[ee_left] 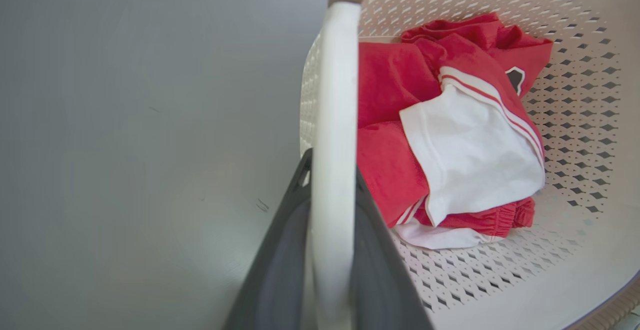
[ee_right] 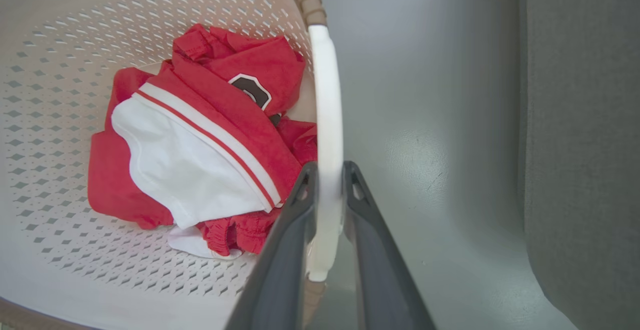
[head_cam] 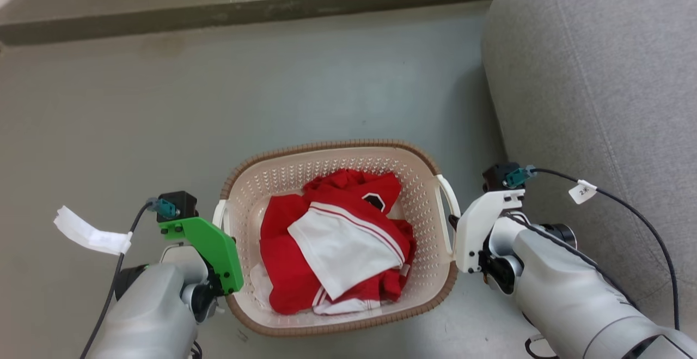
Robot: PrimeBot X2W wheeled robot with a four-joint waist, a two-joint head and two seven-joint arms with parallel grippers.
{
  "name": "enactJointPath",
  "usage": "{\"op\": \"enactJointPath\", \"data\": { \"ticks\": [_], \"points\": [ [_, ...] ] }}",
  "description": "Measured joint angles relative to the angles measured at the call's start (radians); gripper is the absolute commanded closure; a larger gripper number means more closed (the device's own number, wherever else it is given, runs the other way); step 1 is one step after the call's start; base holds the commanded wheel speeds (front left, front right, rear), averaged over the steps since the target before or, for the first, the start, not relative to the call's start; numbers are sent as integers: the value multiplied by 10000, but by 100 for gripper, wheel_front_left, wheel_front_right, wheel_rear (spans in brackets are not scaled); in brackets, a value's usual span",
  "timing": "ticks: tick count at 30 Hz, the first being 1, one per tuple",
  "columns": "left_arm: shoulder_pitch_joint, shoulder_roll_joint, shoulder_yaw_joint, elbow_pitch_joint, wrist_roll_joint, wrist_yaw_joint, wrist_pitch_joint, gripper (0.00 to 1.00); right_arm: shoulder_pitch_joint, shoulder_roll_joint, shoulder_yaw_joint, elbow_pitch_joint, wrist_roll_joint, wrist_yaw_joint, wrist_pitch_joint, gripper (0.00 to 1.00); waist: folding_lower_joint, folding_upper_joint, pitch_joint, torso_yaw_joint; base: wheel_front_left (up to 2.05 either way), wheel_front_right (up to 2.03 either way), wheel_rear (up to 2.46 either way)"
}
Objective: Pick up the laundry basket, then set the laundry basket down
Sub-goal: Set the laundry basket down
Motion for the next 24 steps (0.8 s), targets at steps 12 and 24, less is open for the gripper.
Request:
{"op": "enactJointPath", "data": {
  "ticks": [12,24],
  "points": [
    [-930,65,15,102,81,0,-397,100,-824,-10,-88,-54,2,-13,-389,100,2,0,1698,75,0,0,0],
    [-2088,180,10,71,493,0,-788,100,-1876,-29,-295,-48,0,-79,-807,100,2,0,3421,176,0,0,0]
  ]
}}
